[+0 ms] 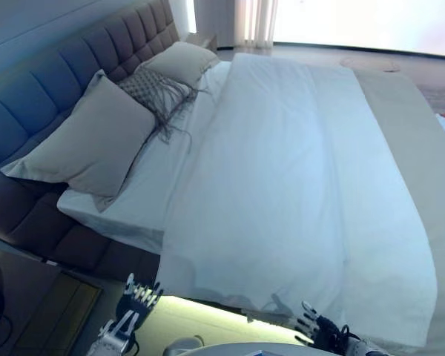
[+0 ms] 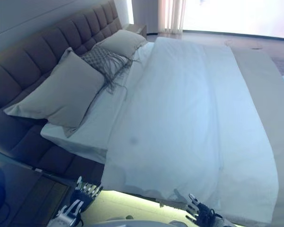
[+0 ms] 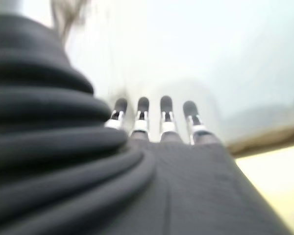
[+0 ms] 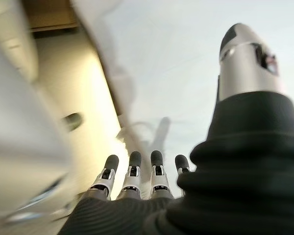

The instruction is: Make the bed neatly

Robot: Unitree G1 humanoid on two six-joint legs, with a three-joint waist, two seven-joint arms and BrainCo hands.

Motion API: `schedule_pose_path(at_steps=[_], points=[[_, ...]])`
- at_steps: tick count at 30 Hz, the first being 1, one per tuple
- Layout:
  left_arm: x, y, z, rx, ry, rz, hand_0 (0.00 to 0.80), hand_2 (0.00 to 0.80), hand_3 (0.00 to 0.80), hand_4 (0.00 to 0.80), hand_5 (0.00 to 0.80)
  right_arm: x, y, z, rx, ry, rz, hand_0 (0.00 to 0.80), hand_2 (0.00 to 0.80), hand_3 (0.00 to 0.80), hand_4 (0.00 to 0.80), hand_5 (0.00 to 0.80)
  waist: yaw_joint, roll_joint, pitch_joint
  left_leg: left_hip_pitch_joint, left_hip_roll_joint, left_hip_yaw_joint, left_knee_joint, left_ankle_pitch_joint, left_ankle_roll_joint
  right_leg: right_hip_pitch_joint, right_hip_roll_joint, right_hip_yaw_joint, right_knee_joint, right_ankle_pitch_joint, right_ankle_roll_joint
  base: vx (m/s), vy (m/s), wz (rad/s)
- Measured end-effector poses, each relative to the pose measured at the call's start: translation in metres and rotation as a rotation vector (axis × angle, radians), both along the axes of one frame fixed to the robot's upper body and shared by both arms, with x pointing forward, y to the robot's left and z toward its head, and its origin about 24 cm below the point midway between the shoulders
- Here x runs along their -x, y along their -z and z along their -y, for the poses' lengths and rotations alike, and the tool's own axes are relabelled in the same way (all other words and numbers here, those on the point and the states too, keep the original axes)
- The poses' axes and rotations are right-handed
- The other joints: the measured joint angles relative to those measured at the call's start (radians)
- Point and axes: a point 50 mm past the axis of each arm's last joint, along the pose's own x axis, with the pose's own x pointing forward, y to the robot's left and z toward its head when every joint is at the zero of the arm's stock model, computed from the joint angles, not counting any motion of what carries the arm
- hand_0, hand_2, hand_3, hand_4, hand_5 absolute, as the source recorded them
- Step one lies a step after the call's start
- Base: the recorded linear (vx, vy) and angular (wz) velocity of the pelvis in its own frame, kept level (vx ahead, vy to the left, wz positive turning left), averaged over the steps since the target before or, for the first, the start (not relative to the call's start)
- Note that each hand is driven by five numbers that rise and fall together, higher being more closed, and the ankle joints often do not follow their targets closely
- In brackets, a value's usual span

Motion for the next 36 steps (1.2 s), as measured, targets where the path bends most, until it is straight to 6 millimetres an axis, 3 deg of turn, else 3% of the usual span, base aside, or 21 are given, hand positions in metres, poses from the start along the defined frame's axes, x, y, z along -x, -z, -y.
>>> schedule_pose_path(at_steps=[10,13,19,23,27,36], points=[[-0.032,-0.022,0.008,-0.037,0.132,0.187,0.000,0.000,0.000,0.000,0.000,-0.053,-0.028,0.005,0.075,-0.058,0.363,0.000,0.000,0.000,0.000,0.000,-0.004,-0.027,0.031,0.033,0.005,0.025,-0.078,0.029,-0.002,0.037,0.020,0.023,-0.129,0.073,0.000,0.055,-0.032,-0.11],[-0.059,-0.036,0.007,-0.071,0.202,0.249,0.000,0.000,0.000,0.000,0.000,-0.084,-0.045,0.014,0.125,-0.080,0.443,0.000,0.000,0.000,0.000,0.000,-0.002,-0.024,0.069,-0.016,0.011,0.045,-0.048,0.029,-0.002,-0.022,0.019,0.037,-0.097,0.074,-0.002,-0.155,-0.047,-0.13],[-0.138,-0.091,0.016,-0.168,0.338,0.462,0.000,0.000,0.000,0.000,0.000,-0.181,-0.114,0.018,0.299,-0.121,0.662,0.000,0.000,0.000,0.000,0.000,-0.007,-0.006,0.215,-0.198,0.029,0.047,0.073,0.027,0.004,-0.198,0.021,0.049,0.001,0.092,-0.020,-0.251,-0.006,-0.10],[-0.177,-0.130,0.029,-0.217,0.413,0.593,0.000,0.000,0.000,0.000,0.000,-0.229,-0.170,0.019,0.418,-0.146,0.789,0.000,0.000,0.000,0.000,0.000,-0.028,0.016,0.302,-0.336,0.032,0.047,0.181,0.013,0.022,-0.346,0.003,0.052,0.124,0.078,-0.027,-0.173,0.058,-0.03],[-0.200,-0.159,0.036,-0.245,0.434,0.688,0.000,0.000,0.000,0.000,0.000,-0.257,-0.221,0.028,0.538,-0.161,0.881,0.000,0.000,0.000,0.000,0.000,-0.030,0.026,0.364,-0.495,0.023,0.047,0.335,-0.028,0.042,-0.529,-0.038,0.068,0.316,0.029,-0.028,-0.079,0.062,-0.05],[-0.227,-0.204,0.048,-0.307,0.496,0.805,0.000,0.000,0.000,0.000,0.000,-0.285,-0.284,0.023,0.649,-0.193,0.993,0.000,0.000,0.000,0.000,0.000,-0.037,0.037,0.385,-0.762,0.035,0.046,0.660,-0.128,0.074,-0.811,-0.081,0.134,0.612,-0.041,-0.030,-0.098,0.069,-0.07]])
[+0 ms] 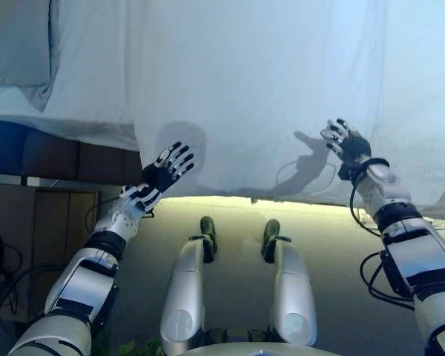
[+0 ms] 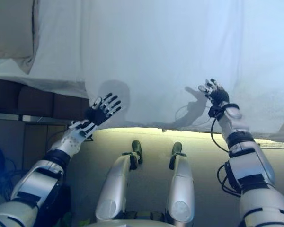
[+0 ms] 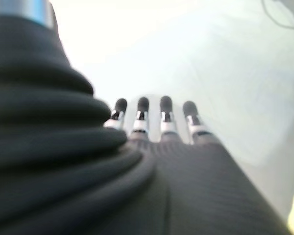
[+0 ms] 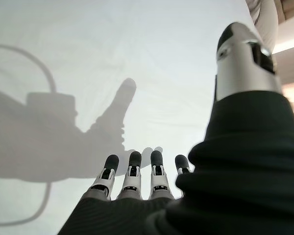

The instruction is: Make the bed neatly

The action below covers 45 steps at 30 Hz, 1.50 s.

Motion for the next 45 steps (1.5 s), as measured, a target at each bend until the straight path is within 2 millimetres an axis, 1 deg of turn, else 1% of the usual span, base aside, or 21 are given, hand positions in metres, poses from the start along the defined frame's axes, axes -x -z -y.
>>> schedule_pose_path(at_steps=[4,7,9,11,13,16,18,22,25,29,31,33,37,41,44,45], points=[[-0.011,-0.023,-0.001,-0.032,-0.007,0.047,0.000,0.000,0.000,0.000,0.000,-0.011,-0.025,-0.010,0.107,-0.017,0.016,0.000,0.000,0.000,0.000,0.000,-0.018,0.004,0.002,-0.126,0.025,0.000,0.157,-0.053,0.008,-0.128,-0.001,0.028,0.142,-0.039,-0.009,-0.073,0.044,-0.09],[-0.019,-0.042,0.001,-0.017,-0.027,0.078,0.000,0.000,0.000,0.000,0.000,-0.014,-0.043,-0.006,0.176,0.003,0.016,0.000,0.000,0.000,0.000,0.000,-0.018,0.007,0.004,-0.229,0.044,-0.001,0.286,-0.094,0.017,-0.240,0.000,0.054,0.267,-0.072,-0.011,-0.050,0.023,-0.12],[-0.022,-0.049,0.002,-0.002,-0.048,0.083,0.000,0.000,0.000,0.000,0.000,-0.016,-0.054,-0.005,0.189,0.016,0.019,0.000,0.000,0.000,0.000,0.000,-0.018,0.008,0.004,-0.285,0.052,-0.005,0.351,-0.112,0.017,-0.302,0.001,0.066,0.333,-0.089,-0.016,-0.040,0.005,-0.10],[-0.025,-0.050,-0.002,-0.007,-0.094,0.060,0.000,0.000,0.000,0.000,0.000,-0.019,-0.063,-0.007,0.223,0.011,0.004,0.000,0.000,0.000,0.000,0.000,-0.020,0.008,0.005,-0.340,0.053,-0.021,0.418,-0.131,0.013,-0.362,0.003,0.075,0.402,-0.108,-0.023,-0.023,-0.006,-0.06],[-0.028,-0.051,-0.006,-0.013,-0.144,0.036,0.000,0.000,0.000,0.000,0.000,-0.020,-0.070,-0.006,0.252,0.016,-0.018,0.000,0.000,0.000,0.000,0.000,-0.020,0.009,0.006,-0.392,0.058,-0.039,0.480,-0.148,0.007,-0.411,0.005,0.076,0.465,-0.128,-0.033,-0.004,-0.010,-0.02],[-0.028,-0.046,-0.013,-0.011,-0.195,0.000,0.000,0.000,0.000,0.000,0.000,-0.019,-0.073,-0.002,0.252,0.028,-0.045,0.000,0.000,0.000,0.000,0.000,-0.016,0.009,0.008,-0.448,0.066,-0.062,0.560,-0.170,-0.005,-0.464,0.009,0.076,0.547,-0.156,-0.045,-0.007,-0.023,0.01],[-0.028,-0.045,-0.016,0.004,-0.215,-0.015,0.000,0.000,0.000,0.000,0.000,-0.019,-0.078,-0.002,0.248,0.024,-0.043,0.000,0.000,0.000,0.000,0.000,-0.016,0.009,0.008,-0.487,0.070,-0.076,0.601,-0.178,-0.011,-0.502,0.013,0.077,0.590,-0.170,-0.052,-0.011,-0.046,0.00],[-0.028,-0.043,-0.017,0.008,-0.230,-0.035,0.000,0.000,0.000,0.000,0.000,-0.020,-0.085,-0.003,0.244,0.008,-0.039,0.000,0.000,0.000,0.000,0.000,-0.014,0.009,0.008,-0.532,0.078,-0.088,0.638,-0.180,-0.016,-0.548,0.019,0.078,0.630,-0.175,-0.062,-0.027,-0.042,-0.02],[-0.028,-0.043,-0.020,0.026,-0.251,-0.044,0.000,0.000,0.000,0.000,0.000,-0.020,-0.086,-0.003,0.239,-0.011,-0.050,0.000,0.000,0.000,0.000,0.000,-0.016,0.009,0.008,-0.550,0.081,-0.093,0.651,-0.181,-0.017,-0.564,0.020,0.078,0.641,-0.176,-0.064,-0.046,-0.029,-0.02],[-0.028,-0.044,-0.022,0.035,-0.268,-0.047,0.000,0.000,0.000,0.000,0.000,-0.018,-0.086,0.002,0.236,-0.020,-0.063,0.000,0.000,0.000,0.000,0.000,-0.016,0.009,0.008,-0.581,0.082,-0.094,0.670,-0.183,-0.018,-0.595,0.021,0.077,0.658,-0.176,-0.065,-0.073,-0.020,-0.01],[-0.028,-0.044,-0.023,0.037,-0.279,-0.052,0.000,0.000,0.000,0.000,0.000,-0.017,-0.084,0.004,0.229,-0.019,-0.080,0.000,0.000,0.000,0.000,0.000,-0.015,0.009,0.008,-0.595,0.082,-0.095,0.676,-0.183,-0.018,-0.611,0.021,0.078,0.664,-0.176,-0.066,-0.096,-0.021,0.00],[-0.028,-0.044,-0.024,0.042,-0.289,-0.059,0.000,0.000,0.000,0.000,0.000,-0.015,-0.071,0.009,0.214,-0.008,-0.140,0.000,0.000,0.000,0.000,0.000,-0.014,0.009,0.008,-0.607,0.083,-0.095,0.680,-0.183,-0.018,-0.622,0.022,0.078,0.668,-0.176,-0.067,-0.099,-0.021,0.00],[-0.027,-0.037,-0.031,0.043,-0.332,-0.094,0.000,0.000,0.000,0.000,0.000,-0.004,-0.028,0.020,0.193,0.012,-0.291,0.000,0.000,0.000,0.000,0.000,-0.013,0.010,0.008,-0.631,0.083,-0.094,0.682,-0.183,-0.019,-0.650,0.022,0.080,0.669,-0.174,-0.069,-0.096,-0.006,-0.02],[-0.020,-0.020,-0.041,0.064,-0.380,-0.147,0.000,0.000,0.000,0.000,0.000,0.007,0.004,0.028,0.192,0.020,-0.388,0.000,0.000,0.000,0.000,0.000,-0.014,0.023,0.018,-0.635,0.083,-0.095,0.681,-0.186,-0.022,-0.657,0.026,0.081,0.667,-0.174,-0.069,-0.070,0.008,-0.05],[-0.015,-0.009,-0.047,0.064,-0.404,-0.182,0.000,0.000,0.000,0.000,0.000,0.012,0.013,0.031,0.199,0.014,-0.419,0.000,0.000,0.000,0.000,0.000,-0.014,0.031,0.026,-0.635,0.085,-0.096,0.676,-0.187,-0.024,-0.659,0.036,0.086,0.660,-0.172,-0.069,-0.046,0.000,-0.08],[-0.012,-0.003,-0.052,0.093,-0.428,-0.203,0.000,0.000,0.000,0.000,0.000,0.014,0.019,0.032,0.196,0.011,-0.434,0.000,0.000,0.000,0.000,0.000,-0.014,0.032,0.026,-0.635,0.085,-0.096,0.670,-0.188,-0.025,-0.661,0.036,0.088,0.654,-0.170,-0.071,-0.043,-0.008,-0.08]])
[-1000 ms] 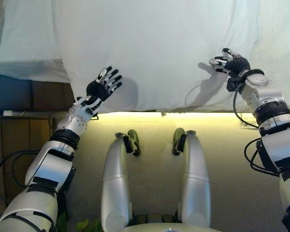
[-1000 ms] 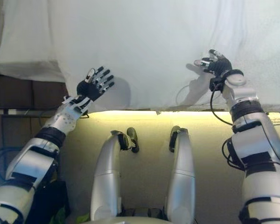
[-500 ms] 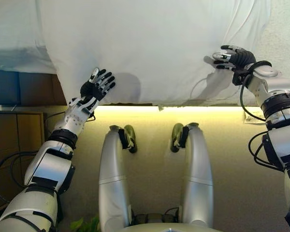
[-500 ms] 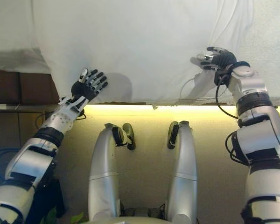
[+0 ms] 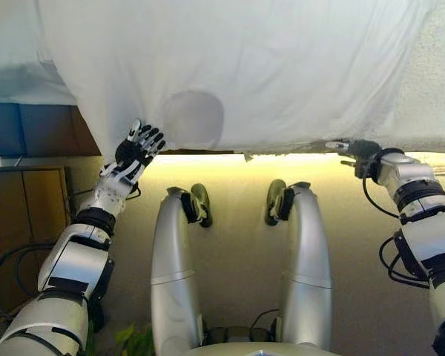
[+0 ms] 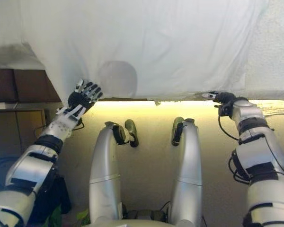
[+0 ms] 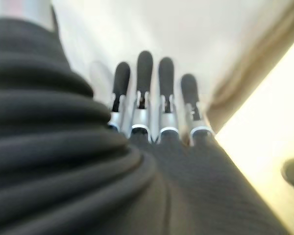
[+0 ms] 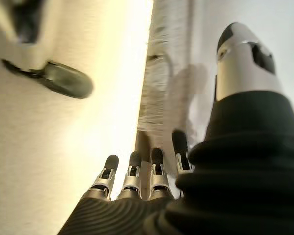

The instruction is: Make the bed neatly

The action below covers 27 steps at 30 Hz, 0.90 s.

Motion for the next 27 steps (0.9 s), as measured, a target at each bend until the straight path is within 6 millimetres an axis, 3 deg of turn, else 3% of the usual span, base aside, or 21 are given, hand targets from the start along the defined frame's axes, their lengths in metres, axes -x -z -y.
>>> schedule_pose_path(at_steps=[10,18,22,27], points=[[0.012,0.021,-0.014,0.074,-0.082,-0.072,0.000,0.000,0.000,0.000,0.000,0.012,0.021,0.010,-0.013,0.017,-0.043,0.000,0.000,0.000,0.000,0.000,0.000,0.000,0.003,0.018,-0.004,0.004,-0.096,0.019,-0.010,0.018,0.008,-0.025,-0.105,0.037,0.000,-0.023,-0.029,-0.05],[0.041,0.065,-0.024,0.152,-0.126,-0.194,0.000,0.000,0.000,0.000,0.000,0.022,0.038,0.014,-0.044,0.028,-0.025,0.000,0.000,0.000,0.000,0.000,0.000,0.000,0.005,0.205,-0.009,0.006,-0.198,0.024,-0.012,0.215,0.001,-0.046,-0.203,0.032,0.005,0.049,-0.042,0.02],[0.068,0.098,-0.026,0.214,-0.156,-0.261,0.000,0.000,0.000,0.000,0.000,0.042,0.069,0.018,-0.081,0.060,-0.070,0.000,0.000,0.000,0.000,0.000,-0.001,-0.003,0.003,0.332,-0.021,0.008,-0.312,0.055,-0.020,0.347,-0.012,-0.068,-0.295,0.035,0.006,0.117,-0.060,0.17],[0.109,0.137,-0.028,0.199,-0.147,-0.394,0.000,0.000,0.000,0.000,0.000,0.077,0.119,0.018,-0.163,0.117,-0.181,0.000,0.000,0.000,0.000,0.000,0.002,-0.020,-0.016,0.537,-0.045,0.009,-0.510,0.109,-0.037,0.563,-0.028,-0.128,-0.444,0.039,0.008,0.217,-0.070,0.29]])
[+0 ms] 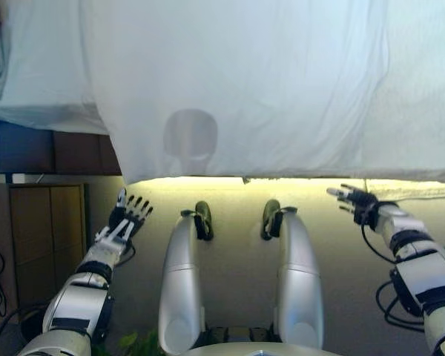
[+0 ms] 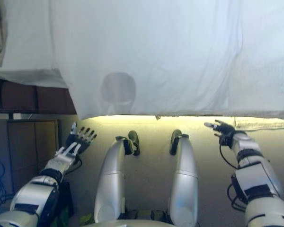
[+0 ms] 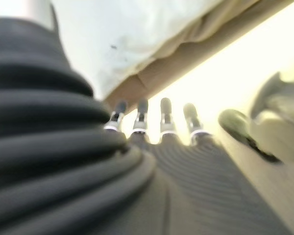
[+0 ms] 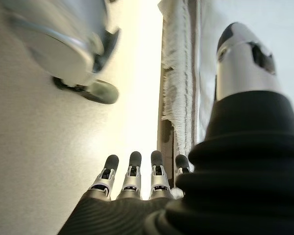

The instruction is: Make the bed neatly

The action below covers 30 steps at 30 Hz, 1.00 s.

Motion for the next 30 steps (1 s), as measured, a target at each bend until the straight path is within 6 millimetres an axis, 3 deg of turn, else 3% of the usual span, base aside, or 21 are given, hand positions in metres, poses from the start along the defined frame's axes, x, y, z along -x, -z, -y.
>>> schedule_pose_path(at_steps=[4,7,12,17,22,30], points=[[0.030,0.022,-0.004,-0.022,0.038,-0.111,0.000,0.000,0.000,0.000,0.000,0.029,0.035,-0.007,-0.070,0.028,-0.072,0.000,0.000,0.000,0.000,0.000,0.026,-0.040,-0.052,0.197,-0.017,0.000,-0.175,0.042,-0.027,0.191,-0.001,-0.042,-0.132,0.009,-0.001,0.281,-0.048,0.18],[0.063,0.042,-0.006,-0.038,0.083,-0.213,0.000,0.000,0.000,0.000,0.000,0.067,0.064,-0.005,-0.106,0.051,-0.171,0.000,0.000,0.000,0.000,0.000,0.051,-0.050,-0.154,0.341,-0.017,0.001,-0.283,0.051,-0.037,0.344,0.012,-0.077,-0.243,0.013,0.009,0.219,-0.012,0.12],[0.105,0.063,-0.007,-0.031,0.063,-0.305,0.000,0.000,0.000,0.000,0.000,0.110,0.094,-0.013,-0.173,0.083,-0.264,0.000,0.000,0.000,0.000,0.000,0.053,-0.058,-0.286,0.539,-0.027,0.007,-0.461,0.077,-0.036,0.554,0.032,-0.108,-0.435,0.046,0.038,0.204,0.002,0.04],[0.149,0.081,-0.001,-0.050,0.070,-0.389,0.000,0.000,0.000,0.000,0.000,0.168,0.130,-0.037,-0.277,0.161,-0.355,0.000,0.000,0.000,0.000,0.000,0.048,-0.067,-0.401,0.723,-0.035,0.034,-0.677,0.135,-0.031,0.742,0.072,-0.107,-0.678,0.133,0.063,0.153,0.035,-0.07],[0.161,0.088,0.009,-0.056,0.077,-0.402,0.000,0.000,0.000,0.000,0.000,0.204,0.149,-0.064,-0.365,0.221,-0.387,0.000,0.000,0.000,0.000,0.000,0.044,-0.079,-0.431,0.806,-0.047,0.047,-0.795,0.176,-0.022,0.830,0.089,-0.103,-0.822,0.196,0.076,0.052,0.023,-0.05],[0.187,0.104,0.038,-0.133,0.263,-0.532,0.000,0.000,0.000,0.000,0.000,0.232,0.164,-0.096,-0.472,0.323,-0.470,0.000,0.000,0.000,0.000,0.000,0.013,-0.072,-0.477,0.895,-0.059,0.084,-0.875,0.194,-0.019,0.902,0.099,-0.064,-0.920,0.237,0.087,0.078,0.030,-0.13]])
